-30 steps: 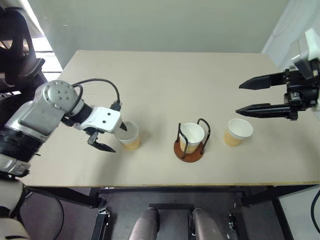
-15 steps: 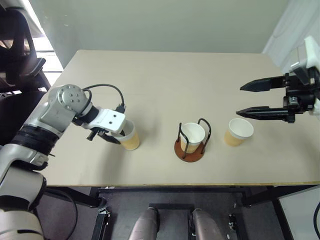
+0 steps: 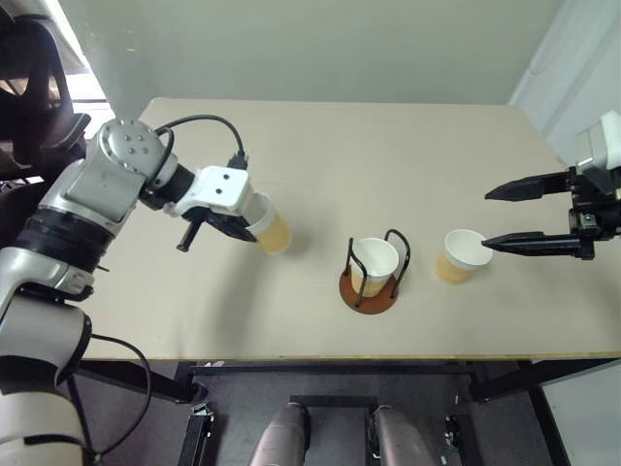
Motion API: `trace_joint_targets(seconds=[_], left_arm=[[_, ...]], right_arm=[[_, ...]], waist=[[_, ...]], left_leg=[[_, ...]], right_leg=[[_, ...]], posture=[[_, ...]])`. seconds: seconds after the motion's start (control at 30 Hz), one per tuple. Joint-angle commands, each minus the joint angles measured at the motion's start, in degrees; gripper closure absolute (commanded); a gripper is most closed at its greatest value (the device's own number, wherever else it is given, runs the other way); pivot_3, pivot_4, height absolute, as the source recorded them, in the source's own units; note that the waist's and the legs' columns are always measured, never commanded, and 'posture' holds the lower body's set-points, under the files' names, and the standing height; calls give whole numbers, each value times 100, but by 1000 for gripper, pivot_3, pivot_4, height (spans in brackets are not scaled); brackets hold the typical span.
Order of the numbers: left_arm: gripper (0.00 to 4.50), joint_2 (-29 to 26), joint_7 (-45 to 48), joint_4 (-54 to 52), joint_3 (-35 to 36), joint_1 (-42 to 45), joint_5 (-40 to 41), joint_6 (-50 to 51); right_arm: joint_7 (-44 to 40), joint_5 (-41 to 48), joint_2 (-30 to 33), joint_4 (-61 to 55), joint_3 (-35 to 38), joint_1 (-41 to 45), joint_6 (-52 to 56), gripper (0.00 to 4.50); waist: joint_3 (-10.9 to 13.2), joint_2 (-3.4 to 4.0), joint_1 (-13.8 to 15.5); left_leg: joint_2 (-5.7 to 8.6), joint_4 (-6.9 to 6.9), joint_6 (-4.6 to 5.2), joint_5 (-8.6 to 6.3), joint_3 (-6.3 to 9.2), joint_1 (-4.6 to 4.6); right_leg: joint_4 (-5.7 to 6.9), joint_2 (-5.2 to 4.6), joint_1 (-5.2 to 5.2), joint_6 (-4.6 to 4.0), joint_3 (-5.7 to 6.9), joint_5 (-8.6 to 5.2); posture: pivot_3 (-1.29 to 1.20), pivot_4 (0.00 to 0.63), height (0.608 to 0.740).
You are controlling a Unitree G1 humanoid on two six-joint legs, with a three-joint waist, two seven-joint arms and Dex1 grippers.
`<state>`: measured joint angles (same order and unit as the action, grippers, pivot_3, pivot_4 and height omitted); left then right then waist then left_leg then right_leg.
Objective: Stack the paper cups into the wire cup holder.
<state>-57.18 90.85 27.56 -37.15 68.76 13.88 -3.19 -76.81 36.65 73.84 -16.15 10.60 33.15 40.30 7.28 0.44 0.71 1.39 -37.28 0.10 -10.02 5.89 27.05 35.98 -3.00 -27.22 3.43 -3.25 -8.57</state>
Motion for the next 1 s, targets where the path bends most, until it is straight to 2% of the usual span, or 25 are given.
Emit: trace_joint_targets(seconds=[0.03,0.17,0.33,0.5,0.77,1.0], left_arm=[[4476,-116,165,48,-262,495,321,-141],[4476,-86,165,255,-707,1134,674,-287],[4476,263,165,733,-1080,1987,1036,-437],[4476,692,165,910,-1231,2490,1415,-492],[4476,1281,165,1095,-1421,2991,1933,-537],[4476,1389,165,767,-1845,3177,2289,-683]], right_arm=[[-125,-26,135,-69,273,-35,-227,970],[-180,-18,107,-69,248,-54,-358,970],[-230,-11,150,-48,163,9,-376,970],[-318,-23,191,-24,125,51,-395,970],[-439,57,333,-72,99,60,-220,970],[-546,149,549,-59,36,184,88,970]], waist=[[0,0,1],[1,-1,3],[1,-1,11],[2,0,20],[7,3,50],[14,17,77]], left_leg=[[0,-1,0,0,0,0],[1,-12,5,-3,1,10],[9,-27,17,-14,3,17],[23,-60,33,-43,1,21],[52,-102,66,-78,-10,54],[52,-145,90,-102,-8,81]], right_leg=[[-1,0,1,1,0,-1],[-5,-2,2,7,0,-2],[-7,-8,10,24,0,-12],[-4,-18,22,50,-3,-28],[-14,-37,21,93,-8,-48],[-18,-45,20,131,-16,-50]], posture=[[0,150,740],[0,150,740],[0,150,740],[0,150,740],[0,150,740],[0,150,740]])
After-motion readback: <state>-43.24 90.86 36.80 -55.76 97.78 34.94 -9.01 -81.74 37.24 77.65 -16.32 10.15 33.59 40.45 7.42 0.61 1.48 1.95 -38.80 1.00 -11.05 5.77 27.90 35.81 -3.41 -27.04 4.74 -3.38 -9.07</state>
